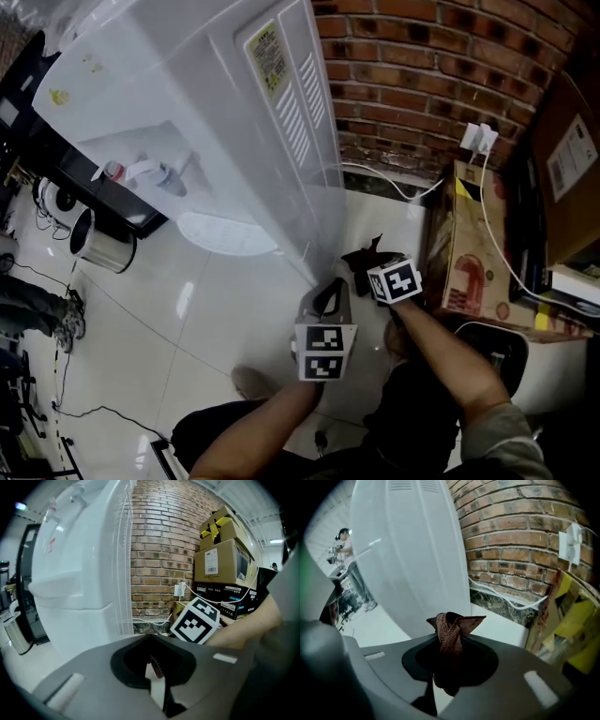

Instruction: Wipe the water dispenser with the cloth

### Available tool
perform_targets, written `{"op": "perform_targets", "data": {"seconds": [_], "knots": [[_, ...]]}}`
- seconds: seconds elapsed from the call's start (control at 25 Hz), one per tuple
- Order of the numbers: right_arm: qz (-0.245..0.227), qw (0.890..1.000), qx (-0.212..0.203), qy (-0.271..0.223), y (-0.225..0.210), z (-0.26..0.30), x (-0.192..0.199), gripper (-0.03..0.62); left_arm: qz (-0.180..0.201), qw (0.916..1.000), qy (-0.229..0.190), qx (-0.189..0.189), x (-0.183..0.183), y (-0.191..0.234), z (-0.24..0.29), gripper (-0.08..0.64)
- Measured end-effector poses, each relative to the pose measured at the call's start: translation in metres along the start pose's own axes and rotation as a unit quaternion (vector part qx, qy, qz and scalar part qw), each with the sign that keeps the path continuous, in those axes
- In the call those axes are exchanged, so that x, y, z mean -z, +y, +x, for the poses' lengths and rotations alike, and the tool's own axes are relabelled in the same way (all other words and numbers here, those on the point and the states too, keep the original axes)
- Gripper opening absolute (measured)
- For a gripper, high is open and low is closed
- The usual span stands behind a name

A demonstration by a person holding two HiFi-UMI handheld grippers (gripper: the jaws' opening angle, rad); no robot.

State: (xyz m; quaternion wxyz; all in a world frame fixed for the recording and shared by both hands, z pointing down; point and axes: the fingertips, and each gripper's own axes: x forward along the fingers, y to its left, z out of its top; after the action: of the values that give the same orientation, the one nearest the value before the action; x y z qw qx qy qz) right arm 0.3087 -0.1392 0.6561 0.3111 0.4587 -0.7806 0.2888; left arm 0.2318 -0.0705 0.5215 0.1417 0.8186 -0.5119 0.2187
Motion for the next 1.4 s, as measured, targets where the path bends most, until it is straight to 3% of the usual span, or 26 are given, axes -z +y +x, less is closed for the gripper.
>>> {"op": "perform_targets", "data": {"seconds": [0.16,0.32,0.52,0.64,0.76,0.84,0.92,0.96,1.12,1.2,1.28,1.32,1.4], "knots": [[0.023,0.998,-0.009,0.054,0.005,0.005,0.056,0.094,0.000,0.9997,0.025,-0.001,0.026,-0.009,-0.002,0.000],[0.039,0.997,0.000,0.073,-0.003,0.041,0.086,0.103,0.022,0.9993,0.029,0.006,0.032,-0.017,-0.004,0.000],[0.088,0.987,-0.020,0.135,-0.012,0.067,0.121,0.192,0.020,0.9985,0.049,-0.011,0.043,-0.004,0.002,0.000],[0.098,0.985,-0.035,0.134,-0.012,0.056,0.118,0.240,0.013,0.9990,0.042,-0.012,0.029,-0.001,0.003,0.000],[0.099,0.992,-0.050,0.067,-0.009,0.015,0.078,0.256,0.017,0.9998,0.006,0.006,-0.008,-0.008,-0.013,0.000],[0.078,0.995,-0.062,-0.020,0.006,-0.035,0.029,0.174,0.038,0.9988,-0.025,0.017,-0.041,-0.010,-0.036,0.000],[0.041,0.989,-0.067,-0.127,0.027,-0.101,-0.031,0.062,0.072,0.9951,-0.062,0.028,-0.079,-0.010,-0.064,0.000],[0.019,0.982,-0.063,-0.178,0.039,-0.138,-0.060,0.022,0.089,0.9921,-0.081,0.034,-0.098,-0.010,-0.080,0.000],[-0.063,0.943,-0.031,-0.325,0.094,-0.291,-0.145,0.014,0.118,0.9795,-0.159,0.039,-0.157,-0.005,-0.150,0.000],[-0.088,0.919,-0.009,-0.385,0.123,-0.358,-0.163,0.014,0.100,0.9752,-0.196,0.023,-0.172,0.003,-0.183,0.000],[-0.096,0.894,0.020,-0.437,0.142,-0.397,-0.159,0.014,0.064,0.9762,-0.207,0.013,-0.171,0.014,-0.206,0.000],[-0.092,0.889,0.035,-0.447,0.147,-0.402,-0.150,0.014,0.044,0.9776,-0.206,0.014,-0.168,0.018,-0.214,0.000],[-0.074,0.896,0.046,-0.435,0.148,-0.394,-0.126,0.014,0.018,0.9775,-0.210,0.011,-0.164,0.022,-0.225,0.000]]}}
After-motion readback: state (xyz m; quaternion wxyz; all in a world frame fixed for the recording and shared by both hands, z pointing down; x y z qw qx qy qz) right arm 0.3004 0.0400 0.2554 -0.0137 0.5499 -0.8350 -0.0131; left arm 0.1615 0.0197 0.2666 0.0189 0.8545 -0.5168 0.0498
